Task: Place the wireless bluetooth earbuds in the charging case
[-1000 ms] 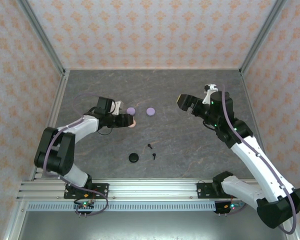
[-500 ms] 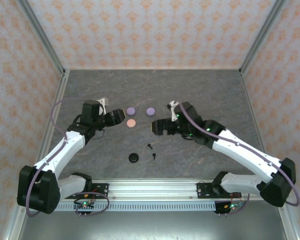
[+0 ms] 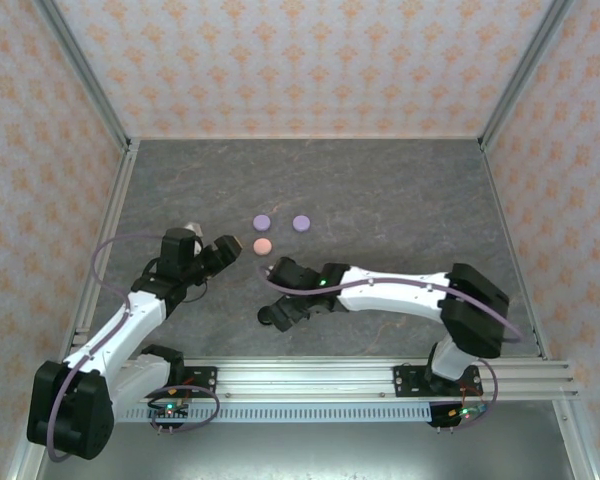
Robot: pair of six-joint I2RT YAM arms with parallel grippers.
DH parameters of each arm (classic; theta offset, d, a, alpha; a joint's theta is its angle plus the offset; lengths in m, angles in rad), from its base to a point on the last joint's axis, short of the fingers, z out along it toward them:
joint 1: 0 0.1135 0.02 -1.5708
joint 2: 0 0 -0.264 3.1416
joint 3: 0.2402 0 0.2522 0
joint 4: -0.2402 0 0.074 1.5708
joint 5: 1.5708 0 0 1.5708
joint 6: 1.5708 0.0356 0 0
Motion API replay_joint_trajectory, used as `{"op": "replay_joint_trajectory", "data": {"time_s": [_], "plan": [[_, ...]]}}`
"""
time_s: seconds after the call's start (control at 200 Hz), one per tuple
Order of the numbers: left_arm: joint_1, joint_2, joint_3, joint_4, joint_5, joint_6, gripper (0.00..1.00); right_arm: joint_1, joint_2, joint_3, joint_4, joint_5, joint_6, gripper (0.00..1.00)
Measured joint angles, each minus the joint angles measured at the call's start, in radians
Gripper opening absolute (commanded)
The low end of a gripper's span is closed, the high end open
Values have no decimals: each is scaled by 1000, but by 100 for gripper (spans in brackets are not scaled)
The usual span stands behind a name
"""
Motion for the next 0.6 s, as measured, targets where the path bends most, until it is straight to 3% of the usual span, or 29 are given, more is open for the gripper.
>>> {"op": "replay_joint_trajectory", "data": {"time_s": [0.601], "plan": [[0,-104,-26,-56,-71,-23,90,59,314,262,-68,-20,-93,74]]}}
